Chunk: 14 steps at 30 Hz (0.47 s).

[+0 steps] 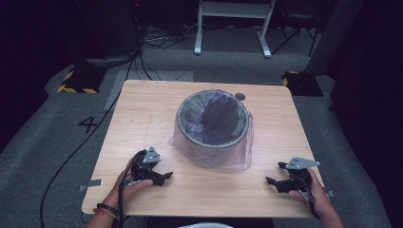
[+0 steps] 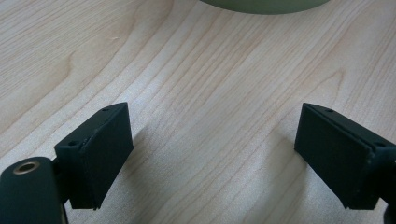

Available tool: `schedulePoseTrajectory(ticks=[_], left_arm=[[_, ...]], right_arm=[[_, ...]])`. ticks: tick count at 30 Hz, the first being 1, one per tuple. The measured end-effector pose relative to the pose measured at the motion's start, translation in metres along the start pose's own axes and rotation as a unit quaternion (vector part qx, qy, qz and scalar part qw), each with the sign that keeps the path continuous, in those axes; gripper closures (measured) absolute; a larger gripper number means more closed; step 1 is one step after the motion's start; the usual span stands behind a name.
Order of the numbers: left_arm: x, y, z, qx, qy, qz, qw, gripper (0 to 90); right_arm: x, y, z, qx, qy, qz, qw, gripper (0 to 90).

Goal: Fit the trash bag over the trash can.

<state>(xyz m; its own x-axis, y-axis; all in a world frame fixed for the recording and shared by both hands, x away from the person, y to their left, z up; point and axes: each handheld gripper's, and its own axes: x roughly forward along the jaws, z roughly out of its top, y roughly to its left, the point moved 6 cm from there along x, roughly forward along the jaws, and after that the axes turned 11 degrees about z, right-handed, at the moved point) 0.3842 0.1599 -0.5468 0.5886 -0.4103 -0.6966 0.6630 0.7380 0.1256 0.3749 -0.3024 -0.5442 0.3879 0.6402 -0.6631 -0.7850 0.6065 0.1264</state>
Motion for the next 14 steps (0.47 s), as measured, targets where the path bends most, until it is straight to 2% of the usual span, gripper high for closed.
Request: schedulePoseTrajectory(ticks=[14], left_arm=[[0.0005,0.0004,0.0004,0.004,0.001,-0.004,1.0,10.5]], right_arm=[[-0.0013,-0.0009,-0.001,0.002,-0.001,-0.003,1.0,14.6]])
